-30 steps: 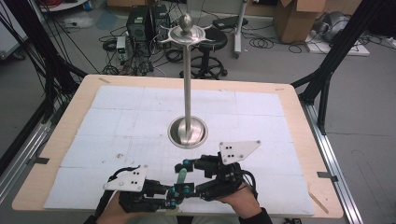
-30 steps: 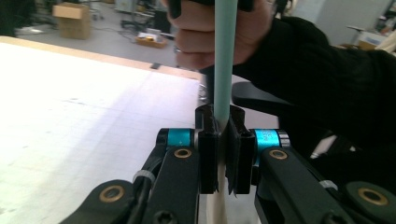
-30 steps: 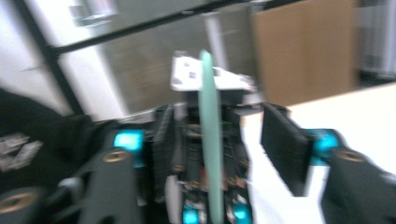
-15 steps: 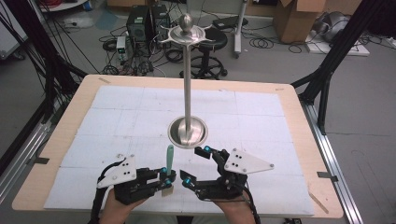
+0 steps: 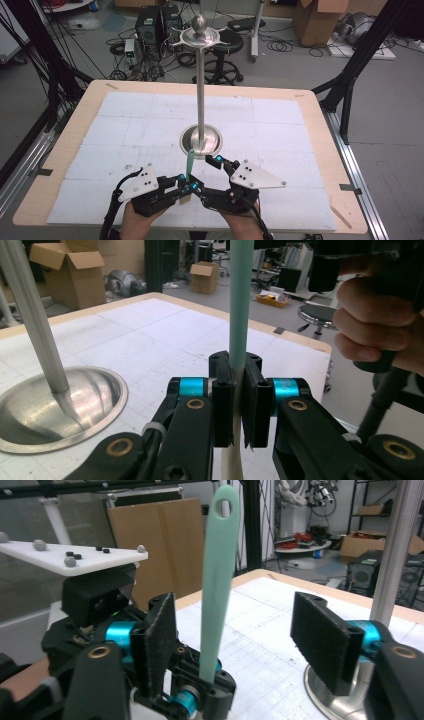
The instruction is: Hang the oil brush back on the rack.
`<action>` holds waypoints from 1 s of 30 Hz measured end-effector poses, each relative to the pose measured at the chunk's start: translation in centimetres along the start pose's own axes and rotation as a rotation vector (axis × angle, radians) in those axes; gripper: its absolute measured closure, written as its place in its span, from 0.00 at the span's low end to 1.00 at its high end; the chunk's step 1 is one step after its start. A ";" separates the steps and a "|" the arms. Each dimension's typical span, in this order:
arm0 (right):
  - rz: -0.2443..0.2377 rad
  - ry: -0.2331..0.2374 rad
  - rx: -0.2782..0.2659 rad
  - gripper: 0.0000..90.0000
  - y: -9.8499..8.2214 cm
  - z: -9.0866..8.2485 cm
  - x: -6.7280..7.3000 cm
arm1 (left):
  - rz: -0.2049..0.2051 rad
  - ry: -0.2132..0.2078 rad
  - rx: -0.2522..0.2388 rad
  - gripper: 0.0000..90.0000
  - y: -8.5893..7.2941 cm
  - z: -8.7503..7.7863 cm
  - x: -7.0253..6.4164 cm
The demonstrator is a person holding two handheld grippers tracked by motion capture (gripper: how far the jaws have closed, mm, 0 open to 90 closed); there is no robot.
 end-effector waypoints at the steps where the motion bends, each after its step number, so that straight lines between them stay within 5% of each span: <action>1: -0.002 -0.004 0.005 0.39 0.0 0.1 0.1 | 0.002 0.009 0.003 0.94 0.0 0.1 -0.1; 14: -0.008 -0.099 0.040 0.61 0.4 0.8 0.0 | 0.028 0.045 0.019 0.94 0.3 1.6 -0.8; 22: 0.022 -0.098 0.043 0.82 0.5 0.7 -0.1 | 0.032 0.053 0.011 0.94 0.3 1.6 -0.9; 30: 0.031 -0.070 0.043 0.84 0.6 0.5 0.2 | 0.035 0.044 0.001 0.93 0.4 1.6 -1.1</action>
Point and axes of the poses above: each handheld gripper's, and its own axes: z roughly forward along the jaws, y roughly out of its top, x roughly to its left, the point moved 10 cm from there along z, roughly forward along the jaws, and after that the axes turned 1 degree about y, right-handed, at the moved point
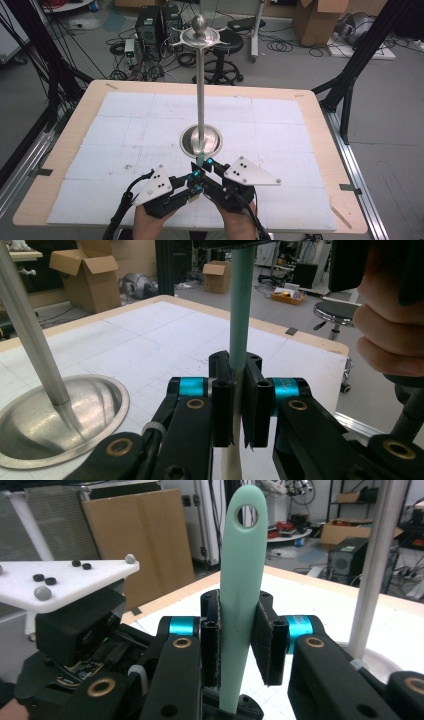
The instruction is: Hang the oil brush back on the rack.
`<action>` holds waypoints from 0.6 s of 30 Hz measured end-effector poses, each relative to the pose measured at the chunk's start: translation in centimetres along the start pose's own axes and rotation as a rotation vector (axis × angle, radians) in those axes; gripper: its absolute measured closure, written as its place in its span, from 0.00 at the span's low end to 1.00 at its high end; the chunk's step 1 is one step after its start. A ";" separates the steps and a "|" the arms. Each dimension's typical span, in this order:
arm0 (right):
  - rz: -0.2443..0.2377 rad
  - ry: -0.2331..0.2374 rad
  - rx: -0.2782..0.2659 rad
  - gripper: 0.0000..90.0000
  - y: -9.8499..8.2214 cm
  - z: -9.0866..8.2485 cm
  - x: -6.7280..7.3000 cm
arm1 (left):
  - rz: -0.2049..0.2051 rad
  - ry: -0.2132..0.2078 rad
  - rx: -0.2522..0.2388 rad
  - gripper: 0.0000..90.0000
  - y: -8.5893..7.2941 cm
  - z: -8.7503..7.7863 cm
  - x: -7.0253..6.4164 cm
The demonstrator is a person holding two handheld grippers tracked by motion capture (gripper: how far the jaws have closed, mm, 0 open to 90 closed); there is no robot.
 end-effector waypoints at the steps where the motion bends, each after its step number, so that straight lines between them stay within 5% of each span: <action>1: 0.000 0.005 0.002 0.84 0.0 0.0 0.0 | -0.002 -0.007 -0.001 0.93 0.0 0.0 0.0; 5: 0.008 0.032 0.008 0.84 0.1 -0.2 -0.1 | -0.029 -0.075 -0.006 0.89 0.2 -0.2 -0.3; 11: -0.012 0.090 0.010 0.84 0.4 -1.0 -0.1 | -0.059 -0.197 -0.017 0.63 0.4 -0.8 -0.6; 18: -0.044 0.305 -0.009 0.84 0.9 -2.2 0.7 | -0.090 -0.385 -0.018 0.54 0.6 -2.0 -1.0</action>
Point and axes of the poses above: each handheld gripper's, and its own axes: z roughly forward along the jaws, y roughly out of its top, x roughly to its left, the point moved 10 cm from there along z, roughly forward along the jaws, and after that the axes turned 1 degree about y, right-handed, at the moved point
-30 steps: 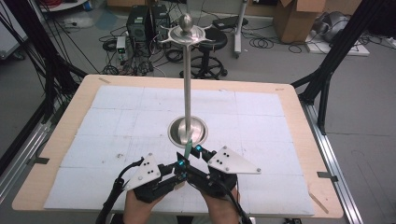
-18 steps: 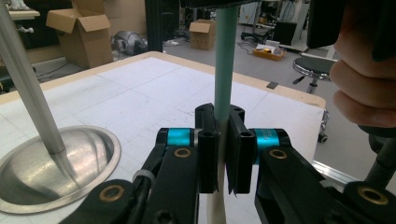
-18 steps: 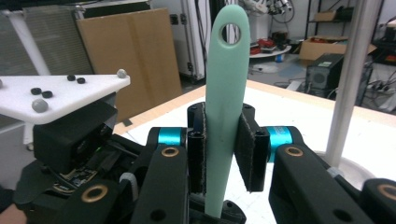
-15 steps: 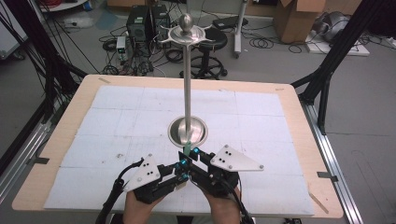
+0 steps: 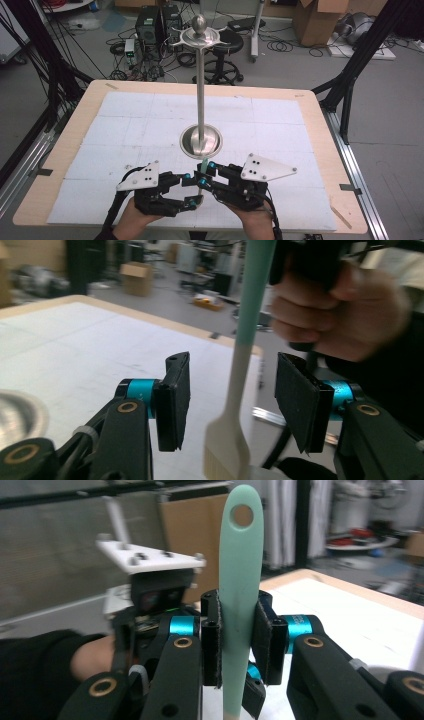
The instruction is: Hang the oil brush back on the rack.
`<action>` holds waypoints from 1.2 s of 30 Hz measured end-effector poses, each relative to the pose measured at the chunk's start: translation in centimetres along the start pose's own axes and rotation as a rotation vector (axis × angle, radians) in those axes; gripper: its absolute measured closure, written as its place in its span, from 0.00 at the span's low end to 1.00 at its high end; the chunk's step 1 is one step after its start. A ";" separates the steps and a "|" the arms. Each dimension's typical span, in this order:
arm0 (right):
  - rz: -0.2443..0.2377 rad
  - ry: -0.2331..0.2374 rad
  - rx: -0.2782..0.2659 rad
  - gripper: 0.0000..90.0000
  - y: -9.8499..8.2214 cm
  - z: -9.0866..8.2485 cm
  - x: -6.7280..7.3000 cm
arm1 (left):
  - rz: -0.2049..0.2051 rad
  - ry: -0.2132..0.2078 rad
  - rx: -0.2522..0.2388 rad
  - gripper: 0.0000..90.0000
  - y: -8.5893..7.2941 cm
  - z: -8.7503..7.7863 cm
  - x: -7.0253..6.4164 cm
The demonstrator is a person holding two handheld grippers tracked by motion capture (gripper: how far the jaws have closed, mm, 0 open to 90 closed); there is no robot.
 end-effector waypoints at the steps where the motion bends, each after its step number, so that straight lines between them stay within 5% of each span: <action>1: -0.001 0.035 -0.003 0.84 0.1 -0.1 0.1 | 0.000 -0.029 0.000 0.54 0.0 -0.2 -0.2; 6: 0.002 0.226 -0.019 0.84 0.0 -0.5 0.7 | -0.002 -0.113 -0.004 0.50 0.2 -0.7 -1.1; 14: 0.018 0.418 -0.043 0.84 -0.4 -0.6 1.3 | 0.023 -0.198 0.029 0.52 -0.2 -0.6 -2.2; 28: 0.000 0.634 -0.065 0.84 -0.3 -0.1 4.0 | 0.040 -0.337 0.017 0.68 0.1 -0.7 -4.2; 36: -0.004 0.643 -0.069 0.84 -0.3 0.0 4.1 | 0.068 -0.345 0.016 0.84 0.1 -0.8 -4.3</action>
Point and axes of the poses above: each handheld gripper's, and its own axes: z roughly forward along the jaws, y roughly out of its top, x roughly to its left, the point moved 10 cm from there along z, roughly forward along the jaws, and after that the axes turned 1 degree about y, right-handed, at the moved point
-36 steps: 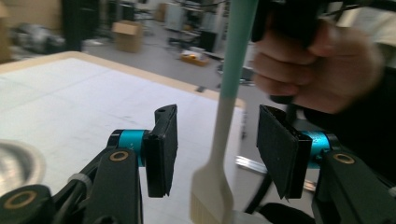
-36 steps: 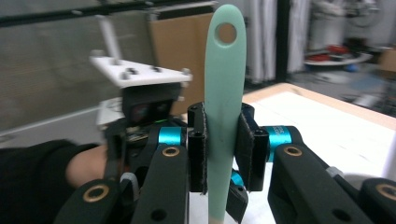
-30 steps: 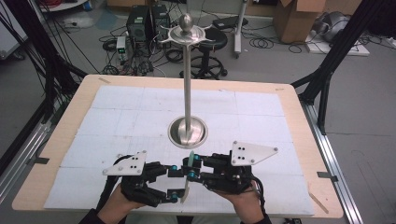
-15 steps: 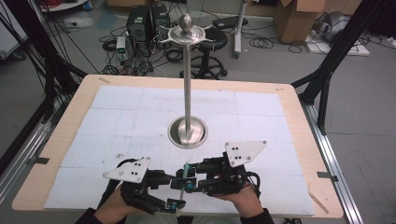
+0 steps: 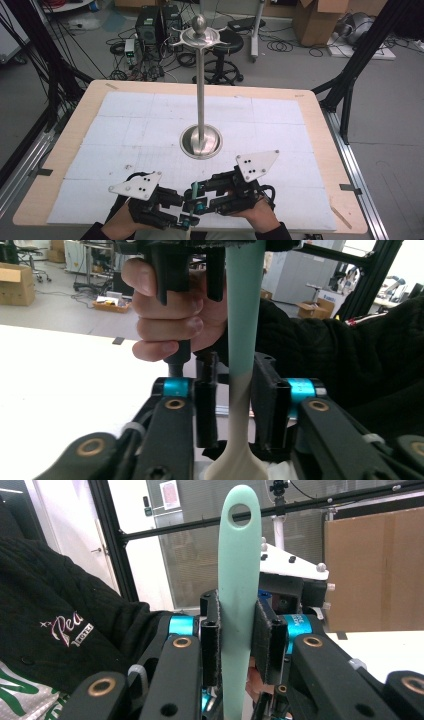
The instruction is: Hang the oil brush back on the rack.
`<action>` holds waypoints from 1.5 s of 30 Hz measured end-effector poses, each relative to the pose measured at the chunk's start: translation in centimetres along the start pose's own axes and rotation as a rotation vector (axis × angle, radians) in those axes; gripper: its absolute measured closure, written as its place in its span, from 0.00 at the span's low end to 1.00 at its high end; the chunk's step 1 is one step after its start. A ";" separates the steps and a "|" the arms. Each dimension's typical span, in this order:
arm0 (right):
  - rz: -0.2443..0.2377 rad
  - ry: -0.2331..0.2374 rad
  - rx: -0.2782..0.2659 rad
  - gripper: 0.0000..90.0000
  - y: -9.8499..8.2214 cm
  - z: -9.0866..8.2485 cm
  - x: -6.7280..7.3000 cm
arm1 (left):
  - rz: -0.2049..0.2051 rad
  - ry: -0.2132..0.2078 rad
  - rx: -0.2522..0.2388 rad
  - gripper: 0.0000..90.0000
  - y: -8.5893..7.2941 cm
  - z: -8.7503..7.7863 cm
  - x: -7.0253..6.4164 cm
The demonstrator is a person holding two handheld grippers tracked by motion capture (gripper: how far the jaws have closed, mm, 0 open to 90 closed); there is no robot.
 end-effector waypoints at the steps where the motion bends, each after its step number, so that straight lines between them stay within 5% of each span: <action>1: 0.000 -0.001 -0.002 0.84 0.0 0.0 0.0 | 0.010 0.001 0.000 0.87 0.0 0.0 0.0; 10: 0.012 -0.021 -0.007 0.83 0.0 -0.1 -0.1 | 0.016 0.044 0.004 0.90 0.1 -0.1 0.2; 12: 0.037 -0.052 -0.031 0.63 0.2 -0.2 -0.4 | 0.014 0.088 0.006 0.90 0.1 -0.3 0.8; 14: 0.043 -0.181 -0.059 0.47 0.5 -0.7 -1.4 | 0.001 0.150 0.005 0.90 0.2 -0.7 1.5; 18: 0.039 -0.340 -0.060 0.44 0.7 -1.7 -2.5 | -0.022 0.341 0.021 0.90 0.1 -1.5 3.6; 21: 0.037 -0.524 -0.031 0.45 0.4 -2.6 -3.7 | -0.035 0.447 0.026 0.90 0.0 -2.0 4.6; 25: 0.021 -0.635 -0.004 0.49 0.2 -3.0 -4.0 | -0.039 0.541 0.036 0.90 -0.2 -2.4 5.4; 30: 0.003 -0.753 0.043 0.55 -0.1 -2.6 -4.3 | -0.042 0.609 0.035 0.90 -0.2 -2.3 5.9; 38: -0.020 -0.837 0.094 0.67 -0.3 -1.4 -4.6 | -0.026 0.655 0.044 0.90 -0.2 -1.8 6.1; 45: 0.019 -0.882 0.077 0.73 -0.3 -1.6 -5.1 | -0.032 0.665 0.042 0.90 -0.2 -1.5 6.2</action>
Point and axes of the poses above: each handheld gripper's, and its own axes: z roughly forward along the jaws, y roughly out of its top, x roughly to its left, the point moved 10 cm from there along z, roughly forward along the jaws, and after that the axes turned 1 degree about y, right-handed, at the moved point
